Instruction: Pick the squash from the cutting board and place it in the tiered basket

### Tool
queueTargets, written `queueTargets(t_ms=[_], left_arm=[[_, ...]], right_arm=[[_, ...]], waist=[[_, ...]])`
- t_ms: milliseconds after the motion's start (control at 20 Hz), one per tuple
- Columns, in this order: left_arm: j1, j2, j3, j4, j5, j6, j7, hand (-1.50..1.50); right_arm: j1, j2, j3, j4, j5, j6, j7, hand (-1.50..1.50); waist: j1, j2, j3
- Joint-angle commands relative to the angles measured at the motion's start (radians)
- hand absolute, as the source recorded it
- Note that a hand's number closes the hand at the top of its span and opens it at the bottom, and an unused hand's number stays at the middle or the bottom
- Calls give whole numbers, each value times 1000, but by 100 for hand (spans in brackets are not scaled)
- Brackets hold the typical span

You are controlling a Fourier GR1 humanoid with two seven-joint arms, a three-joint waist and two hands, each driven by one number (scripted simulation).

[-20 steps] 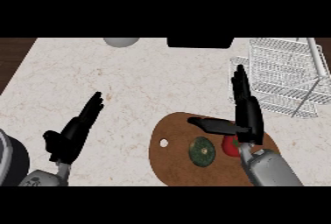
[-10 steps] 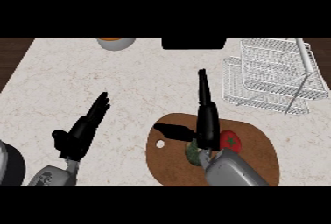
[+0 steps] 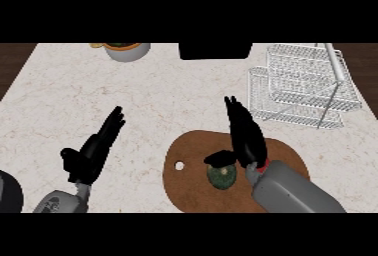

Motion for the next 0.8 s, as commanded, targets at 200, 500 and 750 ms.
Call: queueTargets(t_ms=[200, 500, 750], left_arm=[[-20, 3, 12, 12, 13, -25, 6, 0], [2, 16, 20, 19, 1, -37, -19, 0], [19, 0, 10, -26, 3, -22, 5, 0]], right_arm=[[-185, 46, 94, -187, -9, 437, 517, -150], [-220, 108, 46, -298, -6, 543, 731, -150], [-192, 113, 27, -240, 123, 548, 734, -150]], waist=[[4, 5, 8], [-1, 11, 12], [1, 9, 13]])
